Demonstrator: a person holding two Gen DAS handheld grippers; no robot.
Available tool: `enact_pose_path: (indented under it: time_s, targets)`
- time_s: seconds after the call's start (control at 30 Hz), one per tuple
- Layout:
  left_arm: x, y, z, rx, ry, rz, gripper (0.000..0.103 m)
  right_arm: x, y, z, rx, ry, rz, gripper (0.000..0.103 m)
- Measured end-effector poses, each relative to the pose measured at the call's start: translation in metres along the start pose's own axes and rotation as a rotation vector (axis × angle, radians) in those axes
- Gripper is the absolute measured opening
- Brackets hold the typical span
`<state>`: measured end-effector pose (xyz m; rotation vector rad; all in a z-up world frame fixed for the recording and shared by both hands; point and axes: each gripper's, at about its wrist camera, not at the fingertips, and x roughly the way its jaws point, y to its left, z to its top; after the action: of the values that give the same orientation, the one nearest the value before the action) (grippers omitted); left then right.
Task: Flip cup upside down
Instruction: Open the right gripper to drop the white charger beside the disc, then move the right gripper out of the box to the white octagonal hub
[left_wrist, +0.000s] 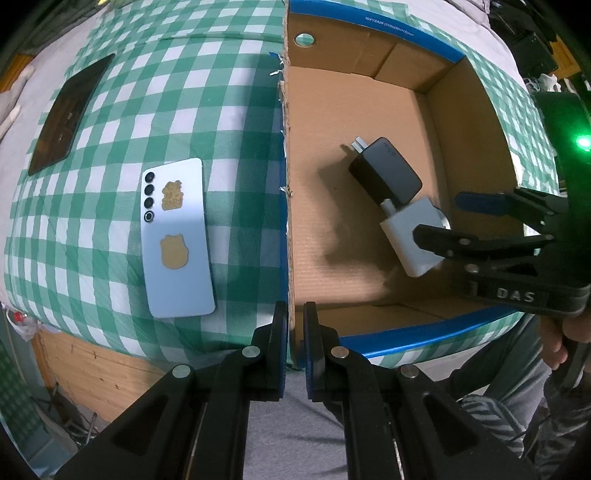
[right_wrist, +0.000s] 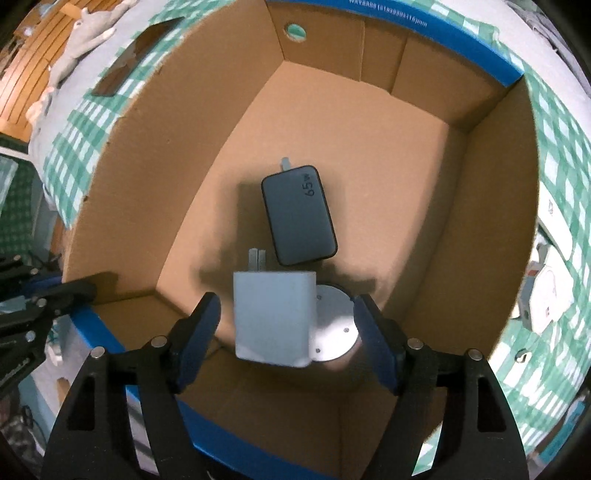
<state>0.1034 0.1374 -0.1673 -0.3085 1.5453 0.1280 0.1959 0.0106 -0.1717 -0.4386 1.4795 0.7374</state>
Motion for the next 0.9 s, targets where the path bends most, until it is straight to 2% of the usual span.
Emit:
enact_pose_path:
  time_s: [0.43,0.63,0.9]
  targets:
    - [0.001,0.0,-0.001,-0.002,0.0,-0.002,0.006,-0.053,-0.014,-0.021,-0.038,-0.067,0.004,0.078]
    - [0.001,0.001,0.0,-0.003,0.001,-0.003,0.006,-0.081,-0.042,-0.028,-0.018,-0.1,0.022,0.078]
    - [-0.001,0.001,0.0,0.002,0.004,-0.003,0.006,-0.094,-0.094,-0.037,-0.02,-0.1,-0.044,0.078]
